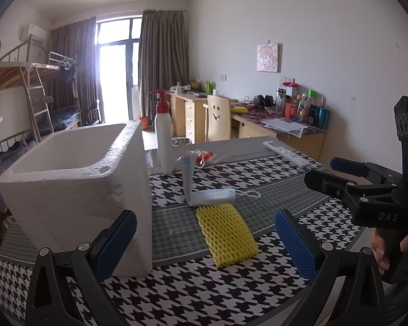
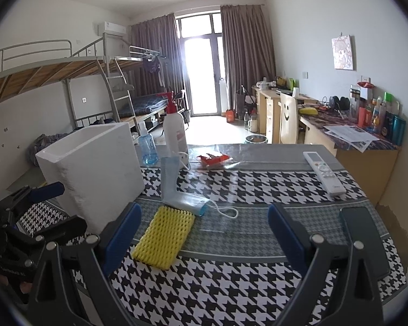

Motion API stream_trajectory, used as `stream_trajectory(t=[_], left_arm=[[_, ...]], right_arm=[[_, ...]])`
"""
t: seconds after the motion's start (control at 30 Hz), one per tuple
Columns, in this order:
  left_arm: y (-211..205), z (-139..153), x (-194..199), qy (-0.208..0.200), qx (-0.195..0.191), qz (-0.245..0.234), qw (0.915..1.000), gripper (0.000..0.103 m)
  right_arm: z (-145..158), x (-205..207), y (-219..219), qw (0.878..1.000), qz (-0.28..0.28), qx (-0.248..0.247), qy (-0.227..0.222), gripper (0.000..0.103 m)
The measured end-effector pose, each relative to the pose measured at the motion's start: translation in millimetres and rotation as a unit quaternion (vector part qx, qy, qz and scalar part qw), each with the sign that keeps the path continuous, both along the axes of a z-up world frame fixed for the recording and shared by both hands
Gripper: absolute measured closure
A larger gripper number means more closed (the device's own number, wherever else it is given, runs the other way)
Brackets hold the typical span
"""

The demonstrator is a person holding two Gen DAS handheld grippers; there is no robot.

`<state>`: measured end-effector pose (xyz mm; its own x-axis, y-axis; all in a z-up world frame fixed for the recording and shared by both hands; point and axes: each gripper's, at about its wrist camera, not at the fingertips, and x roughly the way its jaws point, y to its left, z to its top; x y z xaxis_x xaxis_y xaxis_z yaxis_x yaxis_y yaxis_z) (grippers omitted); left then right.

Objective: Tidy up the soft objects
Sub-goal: 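Move both grippers toward the yellow mesh sponge and blue face mask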

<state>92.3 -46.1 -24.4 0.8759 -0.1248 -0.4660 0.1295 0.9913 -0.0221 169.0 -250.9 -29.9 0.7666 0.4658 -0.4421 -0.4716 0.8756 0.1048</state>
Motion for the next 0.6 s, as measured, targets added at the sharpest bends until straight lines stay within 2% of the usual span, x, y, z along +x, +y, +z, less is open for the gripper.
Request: stream_trajectory(t=[0.6], left_arm=[[-14,-14,24,0.031,0.003,0.002,0.9995,0.001]], right_arm=[[-11,23,-11,1.0,0.006,-0.003,0.025,0.007]])
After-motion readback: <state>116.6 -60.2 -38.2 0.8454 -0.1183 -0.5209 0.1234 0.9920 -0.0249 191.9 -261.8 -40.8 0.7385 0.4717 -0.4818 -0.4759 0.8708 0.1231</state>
